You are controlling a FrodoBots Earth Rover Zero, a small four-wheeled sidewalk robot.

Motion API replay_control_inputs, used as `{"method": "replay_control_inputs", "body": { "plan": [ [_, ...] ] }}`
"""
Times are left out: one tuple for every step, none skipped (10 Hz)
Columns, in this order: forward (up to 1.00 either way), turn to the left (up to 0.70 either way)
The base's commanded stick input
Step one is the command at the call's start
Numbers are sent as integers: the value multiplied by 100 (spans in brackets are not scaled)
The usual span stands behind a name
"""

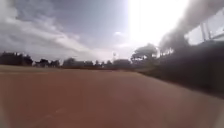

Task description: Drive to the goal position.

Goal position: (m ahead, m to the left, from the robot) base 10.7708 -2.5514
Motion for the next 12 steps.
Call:
{"method": "replay_control_inputs", "body": {
  "plan": [
    [70, 0],
    [70, 0],
    [70, 0],
    [70, 0],
    [70, 0],
    [70, 0],
    [70, 0],
    [70, 0],
    [70, 0],
    [70, 0],
    [70, 0],
    [70, 0]
  ]
}}
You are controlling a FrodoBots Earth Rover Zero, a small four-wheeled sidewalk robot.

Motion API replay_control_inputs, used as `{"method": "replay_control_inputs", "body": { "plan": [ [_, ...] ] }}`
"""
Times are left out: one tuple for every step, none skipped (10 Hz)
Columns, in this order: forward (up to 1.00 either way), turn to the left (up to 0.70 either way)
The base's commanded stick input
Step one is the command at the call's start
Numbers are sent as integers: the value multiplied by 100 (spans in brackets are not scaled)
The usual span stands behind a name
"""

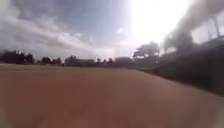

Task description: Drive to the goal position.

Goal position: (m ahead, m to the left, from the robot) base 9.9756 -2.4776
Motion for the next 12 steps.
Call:
{"method": "replay_control_inputs", "body": {
  "plan": [
    [70, 0],
    [70, 0],
    [70, 0],
    [70, 0],
    [70, 0],
    [70, 0],
    [70, 0],
    [70, 0],
    [70, 0],
    [70, 0],
    [70, 0],
    [70, 0]
  ]
}}
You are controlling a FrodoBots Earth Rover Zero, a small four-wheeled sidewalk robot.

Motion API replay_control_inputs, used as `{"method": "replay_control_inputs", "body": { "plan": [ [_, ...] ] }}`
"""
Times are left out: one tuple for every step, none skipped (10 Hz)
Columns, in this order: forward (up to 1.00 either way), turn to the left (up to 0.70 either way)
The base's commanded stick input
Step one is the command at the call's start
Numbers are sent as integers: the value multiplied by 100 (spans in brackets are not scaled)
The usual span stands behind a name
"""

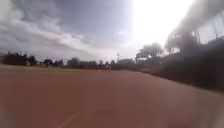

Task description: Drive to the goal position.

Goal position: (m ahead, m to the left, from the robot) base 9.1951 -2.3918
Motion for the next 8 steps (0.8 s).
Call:
{"method": "replay_control_inputs", "body": {
  "plan": [
    [70, 0],
    [70, 0],
    [70, 0],
    [70, 0],
    [70, 0],
    [70, 0],
    [70, 0],
    [70, 0]
  ]
}}
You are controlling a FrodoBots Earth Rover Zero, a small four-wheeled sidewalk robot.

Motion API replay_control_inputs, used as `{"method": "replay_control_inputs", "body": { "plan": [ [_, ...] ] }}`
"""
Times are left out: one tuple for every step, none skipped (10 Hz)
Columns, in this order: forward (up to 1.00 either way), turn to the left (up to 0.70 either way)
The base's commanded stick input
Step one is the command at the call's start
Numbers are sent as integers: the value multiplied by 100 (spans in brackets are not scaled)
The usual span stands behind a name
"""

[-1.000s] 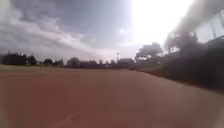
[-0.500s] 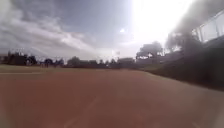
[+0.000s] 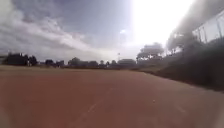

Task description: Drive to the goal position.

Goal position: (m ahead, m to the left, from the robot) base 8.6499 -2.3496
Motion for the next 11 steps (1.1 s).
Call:
{"method": "replay_control_inputs", "body": {
  "plan": [
    [70, -4],
    [70, -20],
    [70, -35],
    [70, -32],
    [70, -28],
    [70, -20],
    [70, -8],
    [70, 0],
    [70, 0],
    [70, 0],
    [70, 0]
  ]
}}
